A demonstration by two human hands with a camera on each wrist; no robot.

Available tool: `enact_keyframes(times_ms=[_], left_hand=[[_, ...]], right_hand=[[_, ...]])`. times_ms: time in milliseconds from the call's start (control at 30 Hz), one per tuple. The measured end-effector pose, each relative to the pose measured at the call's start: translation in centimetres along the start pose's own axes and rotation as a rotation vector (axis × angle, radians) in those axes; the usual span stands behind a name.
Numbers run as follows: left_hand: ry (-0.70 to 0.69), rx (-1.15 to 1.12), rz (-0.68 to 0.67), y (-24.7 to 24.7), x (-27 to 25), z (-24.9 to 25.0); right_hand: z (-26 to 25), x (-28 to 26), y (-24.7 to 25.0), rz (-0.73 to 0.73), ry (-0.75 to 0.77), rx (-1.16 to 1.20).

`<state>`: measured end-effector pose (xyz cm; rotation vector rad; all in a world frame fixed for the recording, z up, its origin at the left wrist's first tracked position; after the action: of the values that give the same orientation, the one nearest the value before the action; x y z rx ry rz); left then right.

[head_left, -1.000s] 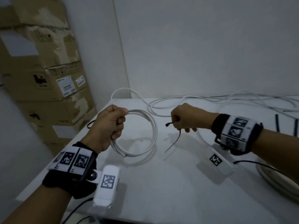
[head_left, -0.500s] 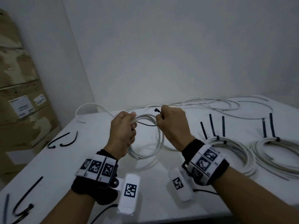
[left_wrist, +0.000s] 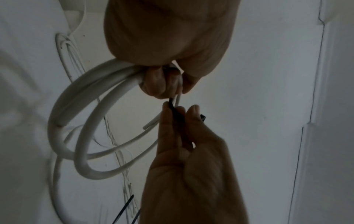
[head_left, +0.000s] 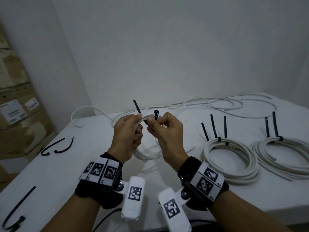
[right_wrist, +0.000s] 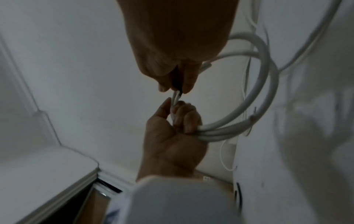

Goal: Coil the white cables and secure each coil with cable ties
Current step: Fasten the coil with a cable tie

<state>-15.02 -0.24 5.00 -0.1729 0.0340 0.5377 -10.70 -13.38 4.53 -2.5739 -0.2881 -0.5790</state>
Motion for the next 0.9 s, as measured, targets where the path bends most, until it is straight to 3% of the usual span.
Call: enact_keyframes(times_ms=[200, 433, 667, 900], left_hand=[[0.006, 0.068, -0.026, 0.1, -0.4, 0.2], [-0.323, 0.342, 0.099, 0.3, -1.2, 1.0], [-0.435, 0.451, 0.154, 0.4, -1.4, 0.9], [-0.538, 0.561, 0.154, 0.0, -1.9, 0.8]], right_hand=[[-1.2, -0.6, -0.8, -0.165, 0.118, -0.196], [-2.2, -0.7, -0.5, -0.187, 0.172, -0.309], [-3.2, -0.5, -0.4, -0.184, 0.294, -0.366], [-2.8, 0.3, -0.4, -0.170, 0.312, -0.353]])
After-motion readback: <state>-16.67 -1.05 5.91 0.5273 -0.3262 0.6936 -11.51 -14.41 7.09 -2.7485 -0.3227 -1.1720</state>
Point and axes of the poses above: each hand's wrist, its own x-axis towards the middle knuckle, its own y-axis out of the back of the hand, z = x × y, the point moved 8 cm from there along x, towards the middle knuckle, and after that the axes turned 9 degrees about y, right-handed, at the moved point
